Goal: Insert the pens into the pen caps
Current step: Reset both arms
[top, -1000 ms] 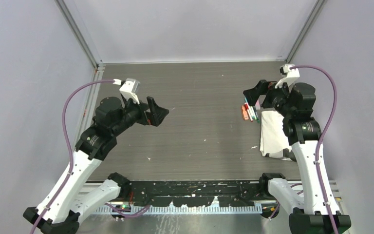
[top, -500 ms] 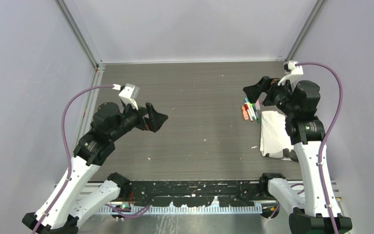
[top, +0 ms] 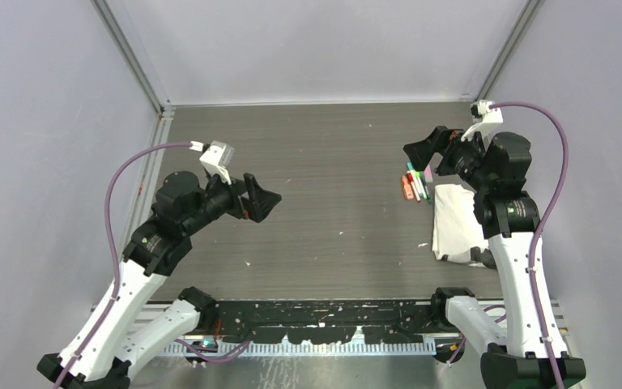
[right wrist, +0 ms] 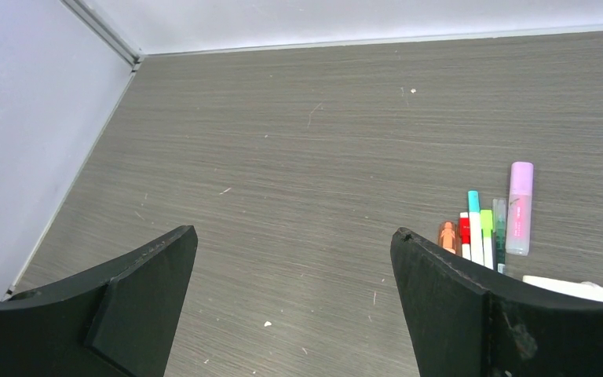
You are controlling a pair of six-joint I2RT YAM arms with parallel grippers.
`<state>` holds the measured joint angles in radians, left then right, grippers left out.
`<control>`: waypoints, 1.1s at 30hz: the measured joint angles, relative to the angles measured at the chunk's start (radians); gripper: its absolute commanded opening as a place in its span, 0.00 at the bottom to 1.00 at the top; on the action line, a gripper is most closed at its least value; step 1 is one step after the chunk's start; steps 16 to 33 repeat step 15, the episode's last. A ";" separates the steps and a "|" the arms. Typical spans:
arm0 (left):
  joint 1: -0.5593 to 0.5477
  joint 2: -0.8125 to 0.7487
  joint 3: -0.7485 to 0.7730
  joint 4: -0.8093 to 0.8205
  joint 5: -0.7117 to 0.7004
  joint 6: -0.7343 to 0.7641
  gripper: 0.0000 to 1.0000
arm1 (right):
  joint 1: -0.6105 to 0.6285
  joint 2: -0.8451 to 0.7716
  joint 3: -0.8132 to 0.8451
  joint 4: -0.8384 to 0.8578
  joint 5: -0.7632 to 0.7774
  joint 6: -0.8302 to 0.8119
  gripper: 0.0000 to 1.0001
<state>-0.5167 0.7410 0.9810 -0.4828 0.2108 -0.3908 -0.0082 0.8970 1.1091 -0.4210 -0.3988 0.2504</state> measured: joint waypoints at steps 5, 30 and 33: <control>0.000 -0.002 -0.007 0.003 0.011 -0.002 1.00 | 0.000 0.000 0.000 0.000 0.000 0.003 1.00; 0.000 -0.014 -0.014 0.018 0.019 -0.002 1.00 | 0.000 0.000 0.000 0.000 0.001 0.010 1.00; 0.000 -0.014 -0.014 0.018 0.019 -0.002 1.00 | 0.000 0.000 0.000 0.000 0.001 0.010 1.00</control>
